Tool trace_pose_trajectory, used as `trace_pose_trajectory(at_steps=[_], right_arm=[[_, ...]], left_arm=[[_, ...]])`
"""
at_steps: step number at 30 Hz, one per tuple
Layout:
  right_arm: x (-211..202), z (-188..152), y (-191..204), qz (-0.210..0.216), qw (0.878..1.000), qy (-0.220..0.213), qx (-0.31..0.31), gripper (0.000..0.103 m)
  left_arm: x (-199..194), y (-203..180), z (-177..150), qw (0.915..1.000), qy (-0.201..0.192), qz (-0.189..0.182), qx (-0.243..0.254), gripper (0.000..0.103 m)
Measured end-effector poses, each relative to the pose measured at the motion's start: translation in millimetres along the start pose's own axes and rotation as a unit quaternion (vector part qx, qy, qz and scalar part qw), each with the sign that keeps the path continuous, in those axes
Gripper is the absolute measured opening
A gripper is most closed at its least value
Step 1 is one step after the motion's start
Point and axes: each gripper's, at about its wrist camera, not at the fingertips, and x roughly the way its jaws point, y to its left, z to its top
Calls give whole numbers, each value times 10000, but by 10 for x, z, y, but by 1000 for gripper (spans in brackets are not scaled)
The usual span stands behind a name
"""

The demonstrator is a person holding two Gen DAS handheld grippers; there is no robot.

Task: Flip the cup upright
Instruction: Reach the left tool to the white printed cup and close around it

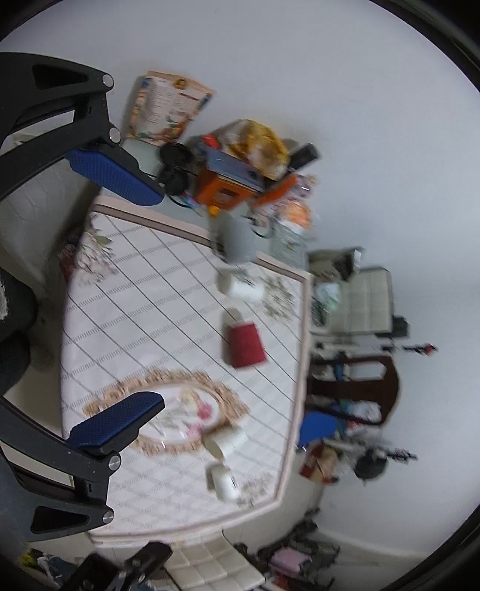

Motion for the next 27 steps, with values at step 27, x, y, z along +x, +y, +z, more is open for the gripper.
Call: trace_pose_trajectory(at_steps=[27], right_arm=[[3415, 62, 1247, -167, 9744, 2241, -106, 74]], left_arm=[[3156, 433, 919, 9847, 1653, -8, 551, 98]])
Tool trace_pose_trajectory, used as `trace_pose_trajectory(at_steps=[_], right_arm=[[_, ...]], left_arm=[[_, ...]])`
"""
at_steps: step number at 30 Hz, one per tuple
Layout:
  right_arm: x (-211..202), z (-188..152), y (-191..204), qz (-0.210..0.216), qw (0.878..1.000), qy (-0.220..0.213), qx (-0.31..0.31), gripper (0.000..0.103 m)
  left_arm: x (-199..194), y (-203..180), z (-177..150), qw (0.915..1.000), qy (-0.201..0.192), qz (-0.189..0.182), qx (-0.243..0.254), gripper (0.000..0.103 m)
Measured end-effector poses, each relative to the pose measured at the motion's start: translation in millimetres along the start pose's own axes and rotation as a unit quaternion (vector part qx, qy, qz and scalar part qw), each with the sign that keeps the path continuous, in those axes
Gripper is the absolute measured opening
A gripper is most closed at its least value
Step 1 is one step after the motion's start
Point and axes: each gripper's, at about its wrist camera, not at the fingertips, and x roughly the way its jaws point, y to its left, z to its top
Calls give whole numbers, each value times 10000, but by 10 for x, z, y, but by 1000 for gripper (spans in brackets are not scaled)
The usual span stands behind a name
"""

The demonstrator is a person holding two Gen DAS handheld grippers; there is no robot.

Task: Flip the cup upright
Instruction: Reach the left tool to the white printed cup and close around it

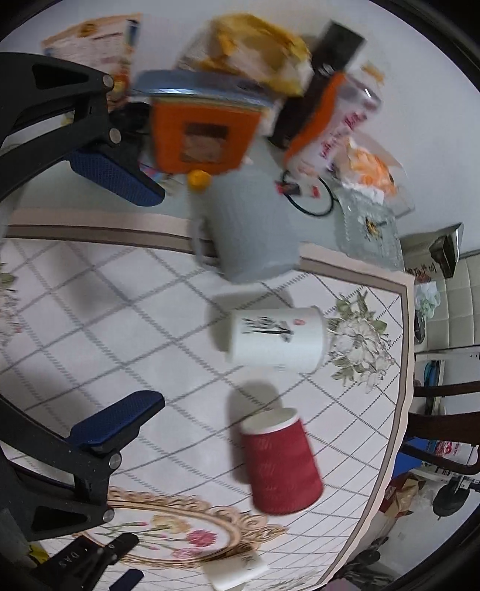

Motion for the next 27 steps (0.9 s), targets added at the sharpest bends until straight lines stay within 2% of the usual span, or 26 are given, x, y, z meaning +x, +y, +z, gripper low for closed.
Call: trace_pose_trajectory(at_steps=[3, 6, 9, 17, 27], right_arm=[[134, 170, 36, -32, 9999, 113, 59, 73], [260, 347, 66, -86, 9997, 187, 103, 73], [326, 492, 88, -138, 9996, 202, 126, 73], [377, 743, 62, -222, 9995, 106, 179, 73], [432, 806, -9, -328, 9991, 167, 202, 73]], left_arm=[[165, 6, 214, 10000, 11, -71, 62, 95], [303, -24, 380, 9998, 59, -128, 127, 78], [431, -49, 514, 9996, 105, -201, 188, 71], [629, -117, 692, 9990, 199, -247, 312, 71], [938, -185, 776, 9974, 510, -187, 467, 70]])
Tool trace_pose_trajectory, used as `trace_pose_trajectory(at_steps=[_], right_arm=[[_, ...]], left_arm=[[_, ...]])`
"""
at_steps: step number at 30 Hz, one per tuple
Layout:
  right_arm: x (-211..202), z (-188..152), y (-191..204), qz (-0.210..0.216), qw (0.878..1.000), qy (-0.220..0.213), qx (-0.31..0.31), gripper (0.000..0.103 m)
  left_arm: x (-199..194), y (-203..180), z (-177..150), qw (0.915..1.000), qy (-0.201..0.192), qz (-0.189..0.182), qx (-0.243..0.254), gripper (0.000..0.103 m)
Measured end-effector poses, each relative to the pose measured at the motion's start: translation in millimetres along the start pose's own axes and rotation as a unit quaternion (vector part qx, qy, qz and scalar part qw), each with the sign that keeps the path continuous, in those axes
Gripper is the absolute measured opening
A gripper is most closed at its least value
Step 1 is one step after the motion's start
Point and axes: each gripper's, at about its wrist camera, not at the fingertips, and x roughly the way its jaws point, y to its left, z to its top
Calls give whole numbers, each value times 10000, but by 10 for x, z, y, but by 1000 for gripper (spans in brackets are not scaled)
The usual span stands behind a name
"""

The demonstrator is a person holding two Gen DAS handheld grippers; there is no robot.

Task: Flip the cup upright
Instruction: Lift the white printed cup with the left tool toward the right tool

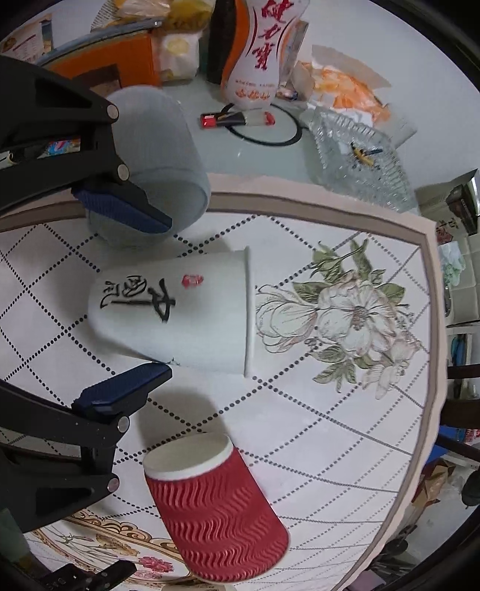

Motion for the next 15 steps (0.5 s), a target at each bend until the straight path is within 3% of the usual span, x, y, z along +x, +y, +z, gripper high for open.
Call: trace_pose_trajectory(at_steps=[1, 2, 9, 15], right_arm=[[8, 4, -9, -27, 10000, -3, 2, 73], [9, 5, -13, -51, 10000, -7, 6, 73], [-44, -21, -51, -167, 9998, -100, 80, 73], [-164, -98, -101, -142, 9996, -184, 154, 73]], left_arm=[[19, 8, 2, 10000, 7, -10, -3, 58], [27, 19, 3, 10000, -1, -17, -3, 56], [-37, 75, -31, 9999, -143, 71, -34, 55], [-318, 59, -155, 9992, -353, 89, -162, 55]])
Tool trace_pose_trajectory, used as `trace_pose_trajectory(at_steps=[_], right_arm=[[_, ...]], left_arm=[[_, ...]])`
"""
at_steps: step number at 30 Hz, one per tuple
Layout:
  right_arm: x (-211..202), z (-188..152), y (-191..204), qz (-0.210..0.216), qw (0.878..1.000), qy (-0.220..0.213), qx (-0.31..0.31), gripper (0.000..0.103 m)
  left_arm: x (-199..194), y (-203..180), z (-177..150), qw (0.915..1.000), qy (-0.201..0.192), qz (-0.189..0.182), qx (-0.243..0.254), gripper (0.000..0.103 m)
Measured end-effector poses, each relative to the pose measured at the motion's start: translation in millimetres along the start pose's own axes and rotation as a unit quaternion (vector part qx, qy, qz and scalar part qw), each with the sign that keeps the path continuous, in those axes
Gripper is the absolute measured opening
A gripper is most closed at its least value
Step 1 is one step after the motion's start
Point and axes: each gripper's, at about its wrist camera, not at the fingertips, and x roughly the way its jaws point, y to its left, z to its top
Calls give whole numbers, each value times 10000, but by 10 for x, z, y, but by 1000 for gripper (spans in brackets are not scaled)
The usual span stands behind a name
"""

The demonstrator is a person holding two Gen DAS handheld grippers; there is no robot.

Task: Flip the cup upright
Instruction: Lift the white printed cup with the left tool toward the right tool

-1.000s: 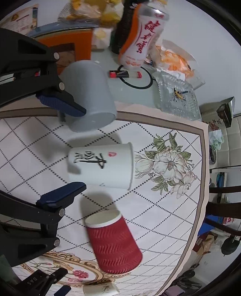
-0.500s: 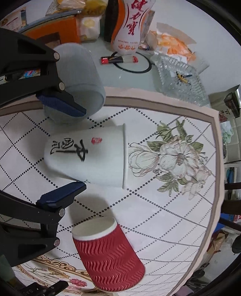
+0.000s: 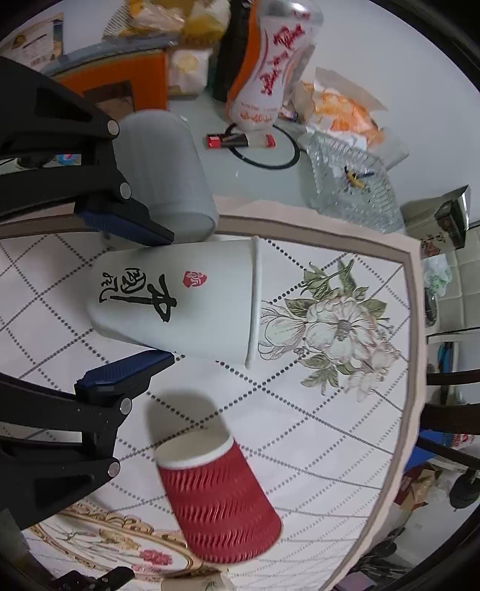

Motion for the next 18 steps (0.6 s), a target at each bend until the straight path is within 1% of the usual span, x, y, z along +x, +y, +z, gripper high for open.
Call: trace_pose_trajectory(at_steps=[3, 9, 13, 17, 18], right_arm=[[-100, -73, -60, 45, 10000, -82, -15, 73], [-266, -271, -276, 131, 9996, -239, -29, 73], [-243, -459, -488, 297, 9994, -150, -32, 73], [-108, -643, -751, 394, 9992, -24, 30, 75], [-67, -680, -821, 397, 9992, -7, 48, 78]], left_arm=[[-232, -31, -104, 9999, -121, -48, -68, 55], [-686, -265, -413, 9993, -311, -169, -141, 55], [-875, -555, -783, 9991, -192, -313, -217, 55], [-899, -904, -1101, 9980, 34, -526, -343, 55], [-873, -999, -1168, 9976, 107, -570, -387, 55]])
